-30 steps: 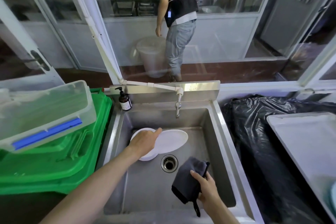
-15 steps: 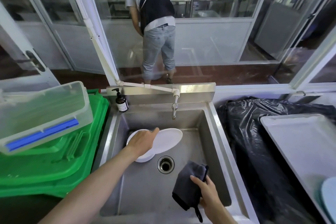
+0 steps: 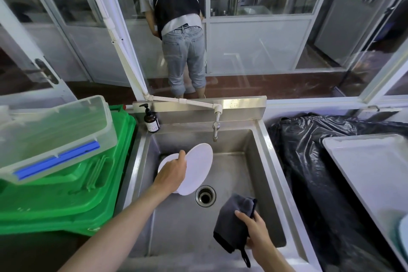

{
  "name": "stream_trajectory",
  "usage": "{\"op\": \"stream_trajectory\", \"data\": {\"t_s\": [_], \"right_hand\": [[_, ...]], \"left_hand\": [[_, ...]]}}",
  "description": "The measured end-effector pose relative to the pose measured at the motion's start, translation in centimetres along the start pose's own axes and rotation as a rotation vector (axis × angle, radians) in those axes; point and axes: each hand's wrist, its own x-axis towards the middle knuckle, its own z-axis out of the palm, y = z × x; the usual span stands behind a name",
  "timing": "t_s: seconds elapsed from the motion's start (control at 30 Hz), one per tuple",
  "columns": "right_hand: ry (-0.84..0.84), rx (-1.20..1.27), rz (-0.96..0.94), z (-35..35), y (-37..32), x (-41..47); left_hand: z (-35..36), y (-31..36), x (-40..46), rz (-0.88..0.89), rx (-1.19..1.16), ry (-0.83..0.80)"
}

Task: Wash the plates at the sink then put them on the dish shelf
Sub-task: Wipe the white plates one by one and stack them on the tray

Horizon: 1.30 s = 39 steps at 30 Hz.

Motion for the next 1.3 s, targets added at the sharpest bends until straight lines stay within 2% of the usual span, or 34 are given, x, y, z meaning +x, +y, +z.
{"op": "stream_trajectory", "data": {"t_s": [0.13, 0.3, 0.5, 0.63, 0.73, 0.87, 0.93, 1.03, 1.13, 1.2, 1.3], "right_hand": [[-0.013, 0.031, -0.035, 0.5, -0.7, -0.1], [-0.016, -0.118, -0.277, 1.7, -3.8, -1.0], [-0.039, -0.485, -0.739, 5.3, -10.0, -2.8], [0.053, -0.819, -0.930, 8.3, -12.6, -3.4], [0.067, -0.921, -1.037, 10.4, -11.7, -4.0], [-0.140, -0.923, -1.086, 12.5, -8.5, -5.6], [-0.190, -0.931, -1.081, 12.2, -8.6, -5.2], [-0.062, -0.911, -1.060, 11.4, -10.2, -3.9], [0.054, -0.694, -0.937, 12.0, -11.1, -4.0], [-0.024, -0.648, -0.953, 12.8, -10.5, -5.0], [-0.265, -0.672, -1.005, 13.0, -9.3, -6.3]], "left_hand": [[0.2, -0.2, -1.5, -0.119, -0.211, 0.168], [0.0, -0.1, -3.5, -0.335, -0.769, 0.239], [0.0, 2.0, -6.7, -0.552, -1.387, 0.102], [-2.5, 5.4, -9.1, -0.591, -1.605, -0.146], [-3.5, 7.5, -9.9, -0.589, -1.680, -0.146], [-3.6, 8.5, -9.2, -0.620, -1.659, -0.104], [-3.1, 8.2, -8.9, -0.629, -1.638, -0.082], [-3.1, 8.1, -9.3, -0.575, -1.605, -0.055], [-3.7, 8.7, -9.1, -0.512, -1.607, -0.034], [-4.0, 9.1, -8.4, -0.513, -1.612, -0.023], [-4.3, 9.3, -7.6, -0.548, -1.666, -0.021]]}}
